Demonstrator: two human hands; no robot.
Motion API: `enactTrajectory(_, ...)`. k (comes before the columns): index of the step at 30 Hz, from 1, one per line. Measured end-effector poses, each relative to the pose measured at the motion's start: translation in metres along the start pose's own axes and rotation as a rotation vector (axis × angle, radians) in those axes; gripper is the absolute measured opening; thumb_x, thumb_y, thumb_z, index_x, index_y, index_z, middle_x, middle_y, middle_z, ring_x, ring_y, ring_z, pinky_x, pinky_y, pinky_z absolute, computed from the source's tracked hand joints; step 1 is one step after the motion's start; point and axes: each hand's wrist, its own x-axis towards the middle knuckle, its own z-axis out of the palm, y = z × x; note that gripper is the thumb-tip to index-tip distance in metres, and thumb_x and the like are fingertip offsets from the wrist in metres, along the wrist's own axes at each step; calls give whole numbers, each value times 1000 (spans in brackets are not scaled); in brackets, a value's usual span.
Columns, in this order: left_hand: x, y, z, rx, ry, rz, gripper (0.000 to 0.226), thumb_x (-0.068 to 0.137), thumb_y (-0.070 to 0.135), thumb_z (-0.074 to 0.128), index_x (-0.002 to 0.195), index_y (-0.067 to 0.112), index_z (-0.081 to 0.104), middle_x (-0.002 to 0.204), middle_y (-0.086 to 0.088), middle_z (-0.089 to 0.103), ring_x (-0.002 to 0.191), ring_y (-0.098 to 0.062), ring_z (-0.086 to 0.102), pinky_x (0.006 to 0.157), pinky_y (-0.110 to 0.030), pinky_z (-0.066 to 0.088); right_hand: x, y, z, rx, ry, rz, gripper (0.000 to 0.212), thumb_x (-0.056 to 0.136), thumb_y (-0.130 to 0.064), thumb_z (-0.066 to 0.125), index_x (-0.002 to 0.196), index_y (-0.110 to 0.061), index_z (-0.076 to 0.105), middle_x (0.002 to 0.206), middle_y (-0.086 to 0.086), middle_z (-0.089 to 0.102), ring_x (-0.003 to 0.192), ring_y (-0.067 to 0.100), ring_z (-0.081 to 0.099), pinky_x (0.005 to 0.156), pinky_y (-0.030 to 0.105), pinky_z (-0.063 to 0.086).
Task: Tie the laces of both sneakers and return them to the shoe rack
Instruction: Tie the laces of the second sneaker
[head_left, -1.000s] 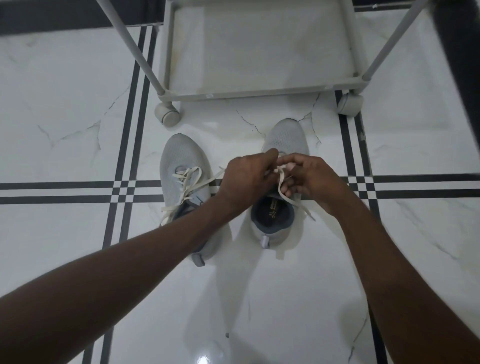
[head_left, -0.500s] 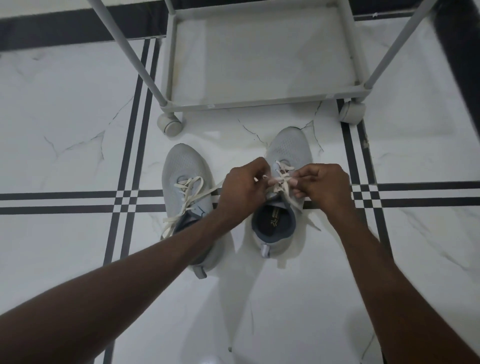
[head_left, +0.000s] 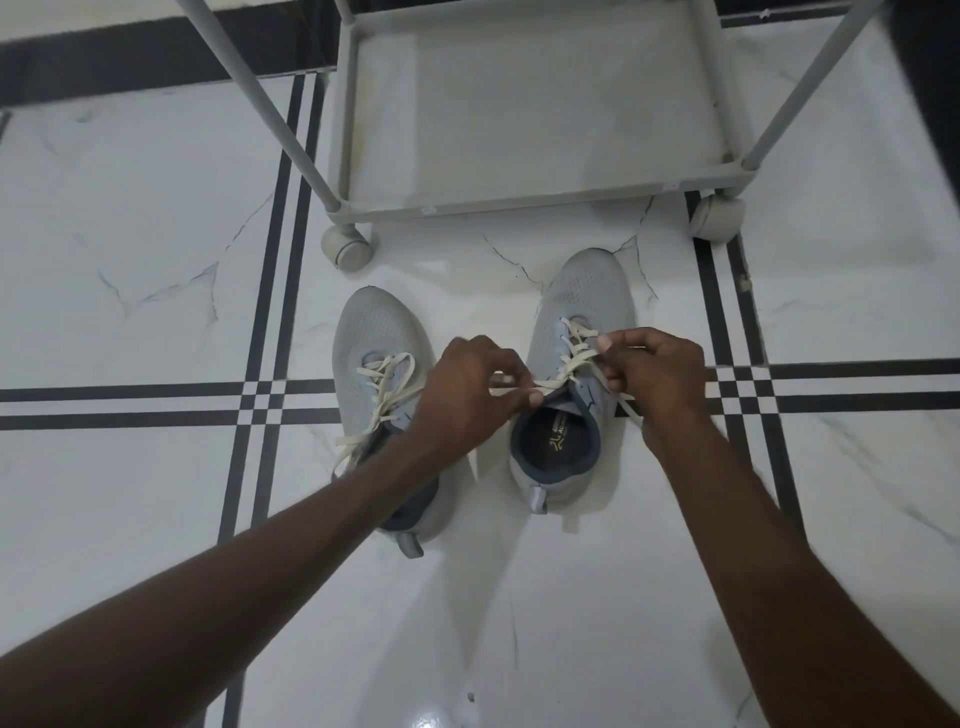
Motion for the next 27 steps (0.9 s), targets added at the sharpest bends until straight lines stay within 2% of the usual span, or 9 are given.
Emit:
enactTrajectory(2, -1, 6, 3, 122, 52, 69, 18, 79, 39, 78, 85, 23, 76, 95, 1, 61, 93, -15, 47, 73, -25, 35, 0, -1, 7, 86, 49, 78, 17, 77, -8, 80, 91, -5, 71, 69, 9, 65, 53, 11, 56, 45, 14, 47)
enactTrajectory(4, -2, 10, 3, 62, 69, 28, 14, 79, 33, 78, 82, 20, 74, 91, 0, 63, 86, -15, 53, 73, -30, 42, 2, -2, 10, 160, 76, 169, 26, 76, -6, 81, 98, -7, 68, 75, 10, 66, 56, 12, 58, 49, 18, 52)
enactTrajectory(7, -1, 13, 2, -169, 9, -142, 9, 80, 22, 79, 79, 17, 72, 73, 1, 71, 65, -18, 68, 66, -29, 54, 6, -4, 6, 205, 3, 253, 20, 81, -6, 76, 101, -9, 71, 77, 9, 67, 60, 12, 58, 62, 22, 56)
enactTrajectory(9, 3, 13, 1, -203, -50, -185, 6, 83, 19, 77, 86, 15, 75, 68, 1, 72, 61, -16, 71, 64, -24, 55, 8, -3, 4, 197, -51, 294, 12, 87, -7, 70, 98, -8, 75, 75, 8, 65, 60, 10, 56, 66, 22, 56)
enactTrajectory(12, 5, 8, 2, -177, -88, -195, 6, 86, 17, 74, 92, 15, 75, 66, 3, 70, 59, -11, 65, 62, -15, 50, 14, 0, 1, 206, -59, 342, 12, 91, -11, 65, 97, -7, 75, 68, 5, 59, 56, 10, 51, 62, 22, 52)
enactTrajectory(16, 0, -6, 12, -327, -103, -276, 7, 90, 16, 66, 93, 15, 72, 69, 5, 66, 63, -10, 58, 70, -31, 52, 22, 3, 0, 179, -30, 388, 12, 95, -14, 61, 97, -10, 72, 69, 6, 55, 56, 12, 49, 61, 23, 51)
enactTrajectory(19, 0, -14, 14, -470, -133, -340, 13, 96, 8, 59, 90, 10, 69, 67, 2, 62, 61, -11, 55, 62, -27, 50, 23, 6, 2, 35, 47, 283, 10, 91, -12, 66, 90, -9, 75, 64, 4, 60, 50, 14, 51, 52, 23, 51)
enactTrajectory(22, -2, -17, 9, -618, -181, -362, 23, 100, 5, 53, 82, 14, 65, 62, 2, 59, 59, -10, 56, 56, -19, 51, 20, 10, 4, -84, 91, 156, 7, 88, -12, 69, 83, -10, 74, 62, 2, 63, 49, 13, 54, 53, 25, 52)
enactTrajectory(27, -7, -20, 3, -890, -296, -396, 21, 102, 6, 49, 85, 9, 61, 66, 1, 65, 65, -8, 66, 70, -22, 60, 25, 5, 12, -43, 93, 255, 17, 85, -15, 73, 68, -12, 69, 58, 4, 61, 47, 12, 51, 51, 25, 48)
